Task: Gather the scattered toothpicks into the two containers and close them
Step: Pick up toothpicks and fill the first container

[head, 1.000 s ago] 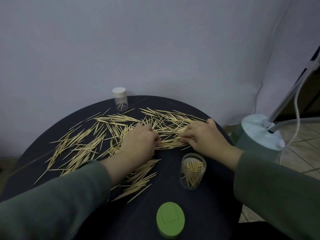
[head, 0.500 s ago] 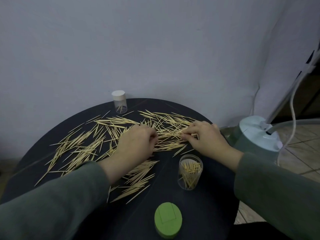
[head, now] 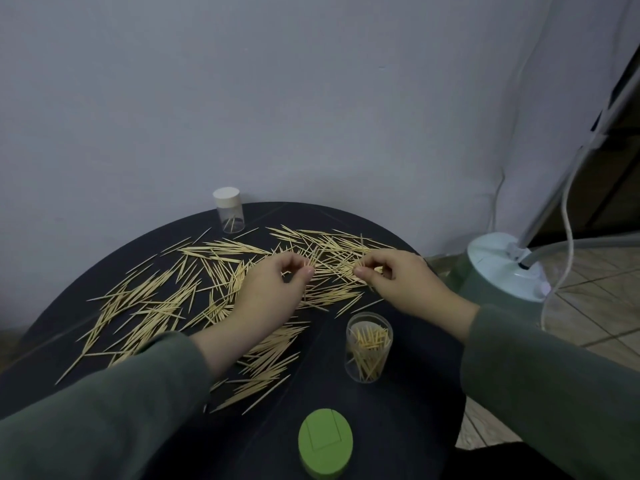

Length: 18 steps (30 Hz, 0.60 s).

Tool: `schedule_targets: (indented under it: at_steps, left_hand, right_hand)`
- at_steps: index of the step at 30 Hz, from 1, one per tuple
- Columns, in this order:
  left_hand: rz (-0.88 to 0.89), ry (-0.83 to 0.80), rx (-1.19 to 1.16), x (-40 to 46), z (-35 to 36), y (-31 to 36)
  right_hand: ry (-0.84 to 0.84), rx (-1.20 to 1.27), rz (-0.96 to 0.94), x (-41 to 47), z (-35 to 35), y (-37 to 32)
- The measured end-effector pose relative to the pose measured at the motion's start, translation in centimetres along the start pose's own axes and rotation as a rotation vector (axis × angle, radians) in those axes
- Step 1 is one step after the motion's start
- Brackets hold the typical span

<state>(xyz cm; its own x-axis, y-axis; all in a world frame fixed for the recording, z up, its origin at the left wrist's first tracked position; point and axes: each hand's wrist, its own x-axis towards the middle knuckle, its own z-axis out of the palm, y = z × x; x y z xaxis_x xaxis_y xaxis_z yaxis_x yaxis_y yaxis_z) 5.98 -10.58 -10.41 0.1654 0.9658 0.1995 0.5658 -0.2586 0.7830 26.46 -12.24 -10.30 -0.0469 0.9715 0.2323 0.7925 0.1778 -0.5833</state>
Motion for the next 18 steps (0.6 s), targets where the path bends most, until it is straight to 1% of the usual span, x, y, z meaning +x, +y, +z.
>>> schedule_targets:
  at_steps: [2, 4, 8, 10, 12, 15, 18]
  left_hand:
    - [-0.011, -0.008, -0.065, -0.1, -0.1, 0.2]
    - [-0.014, -0.019, -0.221, -0.3, -0.3, 0.6]
    - [-0.042, -0.043, -0.545, -1.1, -0.3, 2.0]
    - [-0.034, -0.086, -0.631, -1.7, -0.2, 2.8]
    - [-0.025, -0.136, -0.686, -2.4, 0.0, 3.3]
    - [-0.006, -0.194, -0.717, -3.2, 0.4, 3.5]
    - [0.001, -0.219, -0.7, -3.7, 0.6, 3.3]
  right_hand:
    - [-0.021, 0.026, 0.012, 0.0, 0.0, 0.0]
    - [-0.043, 0.108, 0.013, -0.2, -0.3, -0.3]
    - [-0.104, 0.419, 0.004, -0.6, -1.3, -1.3]
    - [-0.135, 0.614, -0.018, -0.8, -1.7, -1.6]
    - [-0.18, 0.73, -0.06, -1.1, -2.1, -1.8]
    - [-0.259, 0.736, -0.092, -1.7, -2.6, -1.7]
    - [-0.292, 0.646, -0.075, -2.3, -3.1, -1.7]
